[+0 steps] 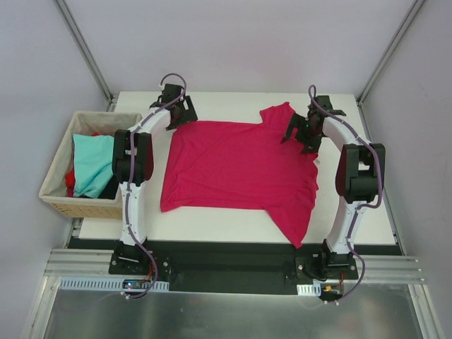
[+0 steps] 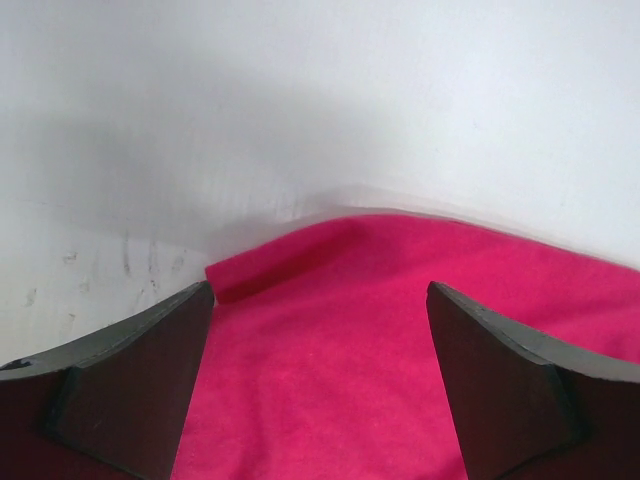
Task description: Fold and stack the t-shirts
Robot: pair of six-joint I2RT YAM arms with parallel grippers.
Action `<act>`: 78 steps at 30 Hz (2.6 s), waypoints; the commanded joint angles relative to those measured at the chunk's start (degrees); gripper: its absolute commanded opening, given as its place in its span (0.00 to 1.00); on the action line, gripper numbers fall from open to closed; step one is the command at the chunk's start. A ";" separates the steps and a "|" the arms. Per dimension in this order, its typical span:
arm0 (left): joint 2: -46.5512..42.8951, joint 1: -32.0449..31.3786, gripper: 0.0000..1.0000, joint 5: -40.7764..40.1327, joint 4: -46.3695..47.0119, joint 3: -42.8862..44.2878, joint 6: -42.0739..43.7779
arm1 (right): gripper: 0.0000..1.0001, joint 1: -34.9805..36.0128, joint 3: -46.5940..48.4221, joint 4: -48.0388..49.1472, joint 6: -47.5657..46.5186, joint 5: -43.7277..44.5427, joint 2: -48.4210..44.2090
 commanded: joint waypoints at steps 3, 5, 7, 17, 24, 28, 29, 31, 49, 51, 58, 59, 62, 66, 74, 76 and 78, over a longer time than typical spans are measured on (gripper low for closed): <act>-1.01 0.48 0.87 -2.87 -0.20 1.52 5.25 | 1.00 -0.78 0.12 0.08 -1.46 -0.89 -0.96; -0.31 1.10 0.85 -2.35 -0.12 2.74 6.39 | 1.00 -0.95 -0.06 0.16 -1.37 -0.89 -0.87; 1.18 1.54 0.81 -1.74 -0.29 3.19 6.40 | 1.00 -1.04 0.03 0.16 -1.29 -0.98 -0.78; 2.77 2.59 0.62 -1.83 -0.55 3.98 1.49 | 1.00 -1.22 1.00 -0.54 -1.29 -0.98 -0.61; 3.30 2.77 0.62 1.16 -0.38 4.33 -1.16 | 1.00 -1.13 0.20 -0.98 -1.37 -0.81 -0.43; 2.24 2.68 0.63 1.61 0.50 5.64 -0.38 | 1.00 -1.13 -0.23 -0.89 -1.29 -0.72 -0.35; 2.15 2.68 0.63 1.61 0.67 5.82 -0.28 | 0.99 -1.22 -0.24 -0.89 -1.20 -0.72 -0.26; 2.24 2.68 0.62 3.44 1.03 6.35 -0.28 | 1.00 -1.13 -0.15 -0.81 -1.02 -0.89 -0.08; 3.03 2.51 0.57 5.30 1.91 1.96 -4.68 | 1.00 -1.04 -0.94 -0.63 0.03 -0.80 0.53; 3.47 2.51 0.57 5.21 1.91 2.04 -4.68 | 1.00 -1.04 -0.94 -0.63 0.03 -0.80 0.71; 3.91 2.59 0.60 3.72 1.82 1.17 -6.08 | 1.00 -1.04 -1.20 -0.63 0.12 -0.72 0.80; 3.91 2.59 0.63 3.45 1.91 1.08 -6.26 | 1.00 -1.04 -1.29 -0.63 0.03 -0.63 0.80; 3.83 2.51 0.70 2.84 1.12 0.90 -6.70 | 1.00 -1.04 -1.29 -0.63 0.12 -0.54 0.89; 1.19 1.98 0.70 2.40 1.20 -0.51 -6.70 | 1.00 -1.04 -1.38 -0.72 0.21 -0.45 1.24; -2.24 -0.30 0.70 -0.06 1.38 -1.99 -5.47 | 1.00 -1.04 -1.82 -0.54 0.65 -0.45 1.41; -3.20 -1.36 0.70 -2.52 1.38 -3.13 -5.38 | 1.00 -1.04 -1.99 -0.28 0.65 -0.45 1.24; -3.38 -1.80 0.70 -3.14 1.64 -4.37 -5.55 | 1.00 -1.04 -2.17 -0.28 0.65 -0.36 1.15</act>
